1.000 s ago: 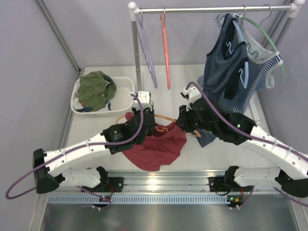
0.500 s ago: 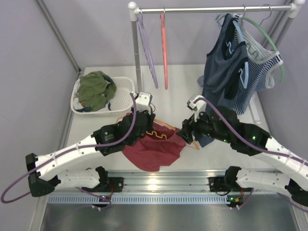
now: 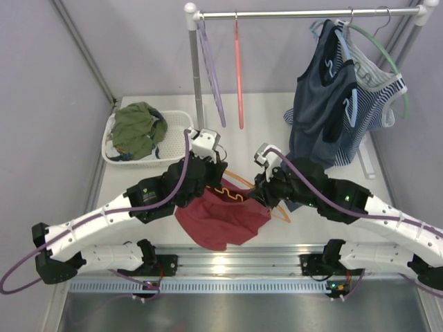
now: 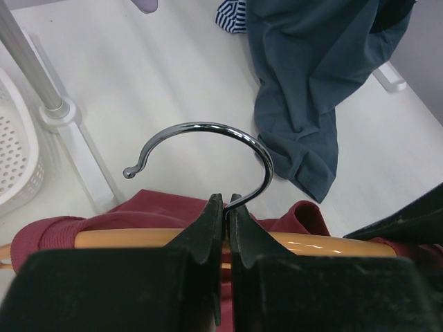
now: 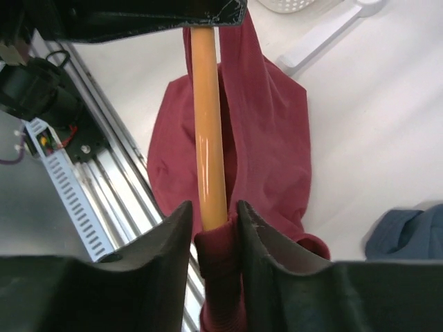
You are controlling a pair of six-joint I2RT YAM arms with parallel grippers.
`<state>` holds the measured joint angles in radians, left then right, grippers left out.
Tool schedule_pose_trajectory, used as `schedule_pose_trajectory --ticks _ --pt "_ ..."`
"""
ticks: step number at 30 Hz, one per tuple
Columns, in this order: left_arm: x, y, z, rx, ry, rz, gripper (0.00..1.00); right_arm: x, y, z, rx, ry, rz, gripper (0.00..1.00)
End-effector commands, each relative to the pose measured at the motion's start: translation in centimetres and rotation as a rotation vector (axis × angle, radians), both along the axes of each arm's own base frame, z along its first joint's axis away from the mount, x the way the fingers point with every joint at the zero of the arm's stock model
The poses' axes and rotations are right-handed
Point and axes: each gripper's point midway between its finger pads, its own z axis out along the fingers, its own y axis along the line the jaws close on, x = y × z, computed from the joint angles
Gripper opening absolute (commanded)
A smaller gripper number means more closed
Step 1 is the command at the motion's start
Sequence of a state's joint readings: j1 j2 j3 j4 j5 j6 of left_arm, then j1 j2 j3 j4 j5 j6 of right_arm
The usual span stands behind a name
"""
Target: Place the tank top on the hanger
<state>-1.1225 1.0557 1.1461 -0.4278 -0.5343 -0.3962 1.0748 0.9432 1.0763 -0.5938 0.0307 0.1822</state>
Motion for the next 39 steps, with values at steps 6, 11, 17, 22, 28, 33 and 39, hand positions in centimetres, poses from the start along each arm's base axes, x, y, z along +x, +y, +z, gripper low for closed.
schedule_pose_trajectory --ticks 6,11,17,22,28,33,39 --pt "-0.4 -0.8 5.8 -0.147 -0.069 -0.043 0.00 0.2 0.1 1.8 0.079 -0.057 -0.058 0.00" --pt "-0.3 -0.2 6.0 -0.151 -0.065 -0.015 0.34 -0.4 -0.5 2.4 0.106 -0.076 -0.055 0.00" --pt "-0.5 2.2 6.4 -0.150 -0.071 0.041 0.43 -0.7 -1.4 2.3 0.111 -0.079 -0.067 0.00" --pt "-0.4 6.0 6.1 -0.137 -0.063 0.172 0.38 -1.1 -2.4 3.1 0.146 -0.088 -0.074 0.00" --pt "-0.3 9.3 3.6 -0.058 -0.035 0.288 0.36 -1.5 -3.2 4.0 0.176 -0.094 -0.070 0.00" --pt "0.0 7.8 1.7 -0.015 0.004 0.230 0.41 -1.7 -3.3 4.2 0.184 -0.093 -0.067 0.00" --pt "1.1 5.6 0.6 -0.083 0.056 0.064 0.44 -1.8 -3.4 4.0 0.185 -0.087 -0.066 0.00"
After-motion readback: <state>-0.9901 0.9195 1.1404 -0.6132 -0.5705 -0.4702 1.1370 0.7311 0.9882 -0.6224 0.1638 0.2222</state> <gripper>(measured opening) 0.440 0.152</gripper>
